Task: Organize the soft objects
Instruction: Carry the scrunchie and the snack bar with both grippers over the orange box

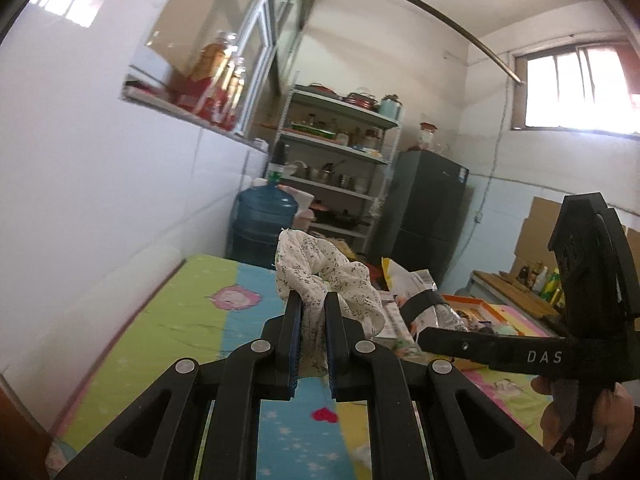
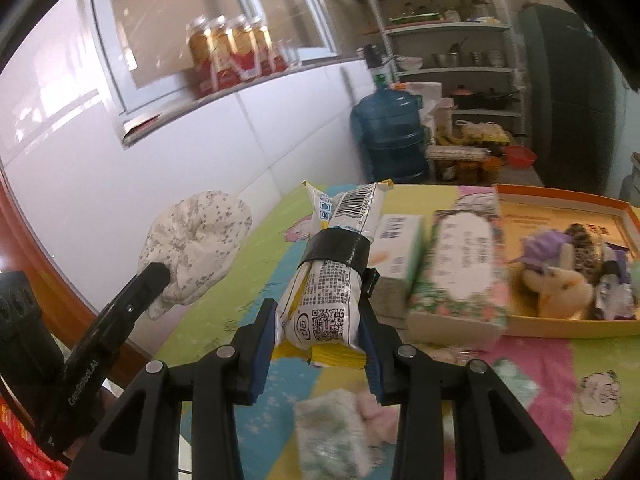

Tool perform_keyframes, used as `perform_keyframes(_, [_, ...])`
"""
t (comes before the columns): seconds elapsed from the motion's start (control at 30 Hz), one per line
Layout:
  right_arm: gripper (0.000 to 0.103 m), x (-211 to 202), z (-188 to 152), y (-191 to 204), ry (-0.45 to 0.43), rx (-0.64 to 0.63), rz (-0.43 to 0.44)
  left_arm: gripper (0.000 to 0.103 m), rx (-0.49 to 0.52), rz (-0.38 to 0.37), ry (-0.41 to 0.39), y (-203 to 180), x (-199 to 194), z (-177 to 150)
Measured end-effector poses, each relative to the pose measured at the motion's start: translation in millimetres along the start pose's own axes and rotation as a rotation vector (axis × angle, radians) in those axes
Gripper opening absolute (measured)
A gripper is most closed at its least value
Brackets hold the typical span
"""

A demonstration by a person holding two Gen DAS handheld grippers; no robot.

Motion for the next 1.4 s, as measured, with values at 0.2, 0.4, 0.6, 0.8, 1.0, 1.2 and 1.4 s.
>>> perform_keyframes(0.2, [0.039,-25,4,-38,-0.053,0.037,-0.041,0.010,0.033,-0.046,0.014,-34,11,5])
perform_keyframes(0.4, [0.039,-45,3,-81,-0.079,0.090,-0.071,0.010,0.061,-0.095,0.043,-71,26,4])
perform_keyframes(0.6, [0.039,-65,1,-123,-0.097,0.122,-0.108,0.010,0.091,-0.140,0.072,-110,45,4])
perform_keyframes(0.8, [0.040,-84,-2,-167,-0.118,0.164,-0.144,0.010,0.123,-0.186,0.112,-149,61,-3])
perform_keyframes(1.0, [0.040,-96,-6,-206,-0.135,0.205,-0.161,0.010,0.139,-0.223,0.157,-184,80,-8])
perform_keyframes(1.2, [0.040,-110,-8,-240,-0.156,0.220,-0.184,0.010,0.178,-0.262,0.189,-225,101,-12])
perform_keyframes(1.4, [0.040,-124,-4,-268,-0.170,0.199,-0.225,0.010,0.193,-0.296,0.213,-263,123,-18])
Point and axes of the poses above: each gripper's, at about its wrist camera, not at the fingertips, and x roughly the way its jaws point, y to its left, z to its top, the point moved 4 cm from there along x, roughly the way its jaws point, and after that the axes turned 5 degrees about x, right-handed, at the moved point
